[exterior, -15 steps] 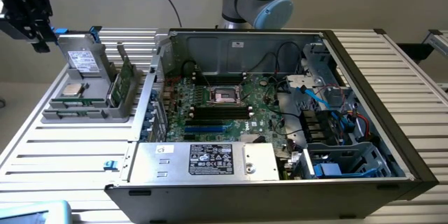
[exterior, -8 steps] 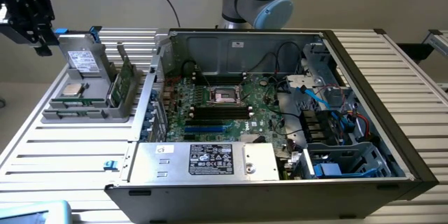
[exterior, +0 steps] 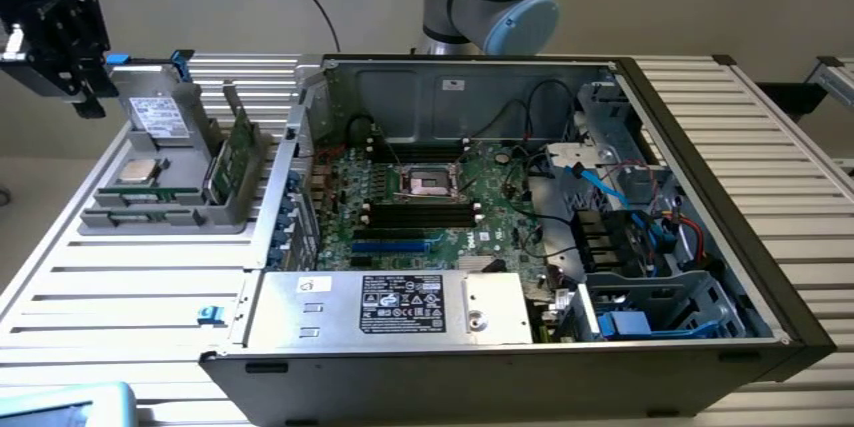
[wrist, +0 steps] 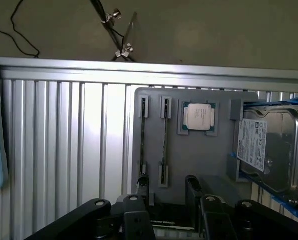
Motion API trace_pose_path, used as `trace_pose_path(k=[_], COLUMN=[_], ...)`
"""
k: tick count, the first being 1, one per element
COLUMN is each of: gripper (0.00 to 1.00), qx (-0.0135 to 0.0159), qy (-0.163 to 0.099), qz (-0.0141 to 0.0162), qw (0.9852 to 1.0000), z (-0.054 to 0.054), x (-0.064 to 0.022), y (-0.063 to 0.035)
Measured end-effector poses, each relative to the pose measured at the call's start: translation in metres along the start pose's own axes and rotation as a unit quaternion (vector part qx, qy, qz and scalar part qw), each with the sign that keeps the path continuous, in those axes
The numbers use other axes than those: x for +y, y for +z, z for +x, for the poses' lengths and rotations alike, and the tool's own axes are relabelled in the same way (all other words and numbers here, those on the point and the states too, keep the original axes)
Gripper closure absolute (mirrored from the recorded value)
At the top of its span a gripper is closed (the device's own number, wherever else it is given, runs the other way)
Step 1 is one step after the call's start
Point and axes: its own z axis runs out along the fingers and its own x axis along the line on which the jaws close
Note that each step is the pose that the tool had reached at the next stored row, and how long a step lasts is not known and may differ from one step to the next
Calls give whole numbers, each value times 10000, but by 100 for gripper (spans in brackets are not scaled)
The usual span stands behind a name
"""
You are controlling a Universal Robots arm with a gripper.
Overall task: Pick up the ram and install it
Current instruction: 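Pick up the ram and move it above insertion slot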
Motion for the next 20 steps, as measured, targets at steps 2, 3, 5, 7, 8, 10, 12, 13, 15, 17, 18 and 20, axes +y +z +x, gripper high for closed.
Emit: trace_pose_path(k=[2,3,5,7,8,10,12,13,15,17,18,20], gripper=[57,57,57,57,57,57,57,57,57,57,57,57], qx=[0,-1,-1,-1,-1,-1,-1,-1,-1,-1,-1,-1], qy=[0,0,0,0,0,1,1,0,1,0,0,1], qz=[-3,-6,-19,-29,-31,-30,-31,-31,-30,-30,-31,-31], qw=[10000,10000,10000,10000,10000,10000,10000,10000,10000,10000,10000,10000], z=[21,34,58,87,94,101,104,106,106,108,110,111], x=[0,1,1,1,2,2,2,1,1,-1,-3,-6], y=[36,56,89,125,143,180,216,234,271,307,325,361])
